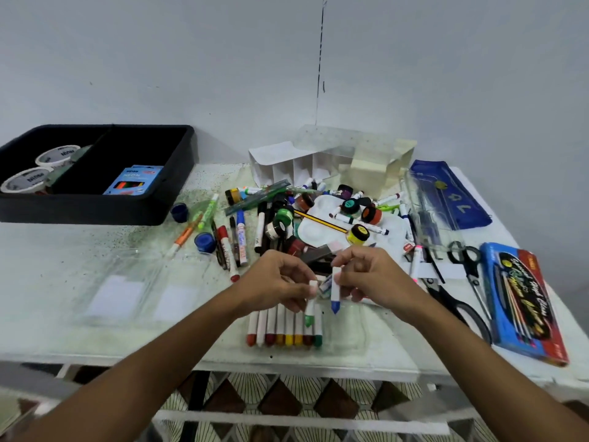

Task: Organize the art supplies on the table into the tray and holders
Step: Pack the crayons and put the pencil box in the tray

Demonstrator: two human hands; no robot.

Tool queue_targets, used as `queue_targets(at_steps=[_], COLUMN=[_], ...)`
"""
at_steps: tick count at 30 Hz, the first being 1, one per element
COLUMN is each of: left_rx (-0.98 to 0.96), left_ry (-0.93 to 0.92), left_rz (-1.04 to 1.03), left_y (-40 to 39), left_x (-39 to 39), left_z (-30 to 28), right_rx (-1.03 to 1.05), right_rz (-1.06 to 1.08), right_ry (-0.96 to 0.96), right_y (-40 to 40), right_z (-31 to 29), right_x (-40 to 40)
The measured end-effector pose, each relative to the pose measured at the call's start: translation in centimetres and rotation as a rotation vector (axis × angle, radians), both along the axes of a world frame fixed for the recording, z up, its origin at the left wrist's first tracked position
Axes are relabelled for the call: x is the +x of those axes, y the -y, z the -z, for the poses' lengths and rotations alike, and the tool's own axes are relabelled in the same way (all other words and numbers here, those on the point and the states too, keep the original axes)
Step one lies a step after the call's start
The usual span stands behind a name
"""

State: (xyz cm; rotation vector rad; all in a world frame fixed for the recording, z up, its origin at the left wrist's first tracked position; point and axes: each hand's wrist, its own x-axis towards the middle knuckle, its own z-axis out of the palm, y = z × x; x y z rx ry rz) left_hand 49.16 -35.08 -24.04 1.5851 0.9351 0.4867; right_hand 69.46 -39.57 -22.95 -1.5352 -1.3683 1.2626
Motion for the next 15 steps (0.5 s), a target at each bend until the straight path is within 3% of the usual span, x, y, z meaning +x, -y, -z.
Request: queue_targets(at_steps=[8, 15], left_rx=[0.259, 0.483], left_ry=[-0.115, -0.333], left_rz=[-0.144, -0.124], left_y=[2.8, 2.9], left_x=[2.5, 2.9], left_z=[2.9, 3.9], right_rx=[-0.020, 0.057], right_rz=[-0.078, -0.111], right_ry=[0.154, 0.297], right_y=[2.2, 2.6], right_z=[1.9, 3.1], right_x=[0.7, 0.1])
